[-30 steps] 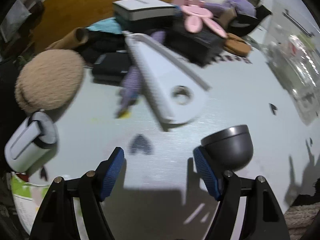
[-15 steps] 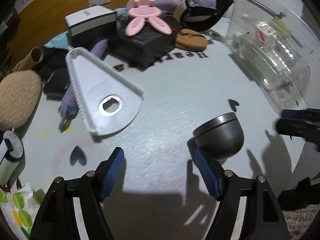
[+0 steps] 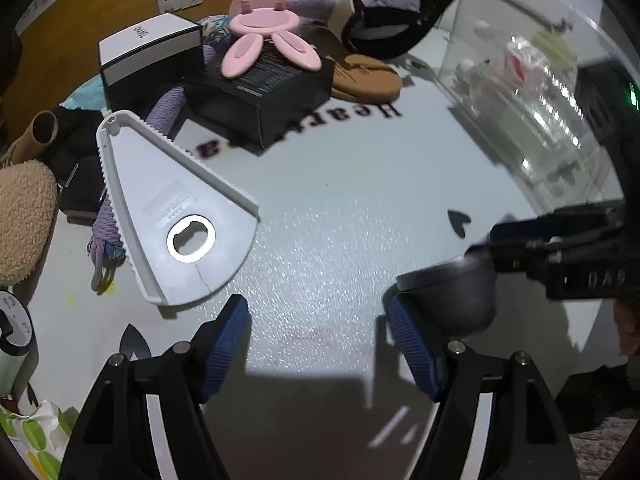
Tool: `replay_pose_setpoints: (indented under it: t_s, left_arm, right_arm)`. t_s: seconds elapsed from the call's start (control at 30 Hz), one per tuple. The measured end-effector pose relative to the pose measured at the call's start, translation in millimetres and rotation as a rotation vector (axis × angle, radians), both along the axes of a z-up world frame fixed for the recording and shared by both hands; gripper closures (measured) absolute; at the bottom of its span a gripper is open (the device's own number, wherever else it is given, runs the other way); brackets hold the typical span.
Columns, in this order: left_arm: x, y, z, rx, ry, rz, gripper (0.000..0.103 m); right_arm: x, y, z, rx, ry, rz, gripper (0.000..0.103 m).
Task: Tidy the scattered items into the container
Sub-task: 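Set the grey tin on the table with the left tool while the right tool approaches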
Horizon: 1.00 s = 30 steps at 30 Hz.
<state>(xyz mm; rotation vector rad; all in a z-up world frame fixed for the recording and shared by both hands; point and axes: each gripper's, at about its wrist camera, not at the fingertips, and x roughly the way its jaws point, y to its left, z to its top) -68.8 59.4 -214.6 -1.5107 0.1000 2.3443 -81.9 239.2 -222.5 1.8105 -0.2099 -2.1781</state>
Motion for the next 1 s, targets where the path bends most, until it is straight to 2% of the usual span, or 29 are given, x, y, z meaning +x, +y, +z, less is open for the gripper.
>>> replay_pose_setpoints:
  t_s: [0.1, 0.23, 0.4, 0.53, 0.6, 0.8, 0.87, 1.0]
  left_arm:
    - [-1, 0, 7, 0.033, 0.004, -0.018, 0.030]
    - [9, 9, 11, -0.001, 0.025, -0.064, 0.030]
    - [16, 7, 4, -0.004, 0.007, -0.049, 0.030]
    - [17, 2, 4, 0.007, 0.005, -0.018, 0.030]
    - [16, -1, 7, 0.018, 0.004, -0.007, 0.030]
    - [21, 2, 19, 0.022, 0.017, -0.039, 0.030]
    - [23, 4, 22, 0.024, 0.019, -0.056, 0.029]
    - [27, 11, 25, 0.010, 0.016, -0.094, 0.029]
  right_arm:
    - [5, 1, 10, -0.044, 0.011, 0.012, 0.051]
    - [15, -7, 17, -0.028, 0.024, 0.051, 0.051]
    - [21, -10, 14, -0.012, 0.036, 0.052, 0.051]
    - [21, -4, 21, -0.045, 0.103, 0.022, 0.051]
    - [26, -2, 29, -0.021, 0.161, 0.048, 0.050]
    - [59, -11, 37, 0.129, 0.284, 0.252, 0.050]
    - [75, -21, 34, 0.184, 0.336, 0.351, 0.035]
    - [105, -43, 20, 0.279, 0.440, 0.550, 0.032]
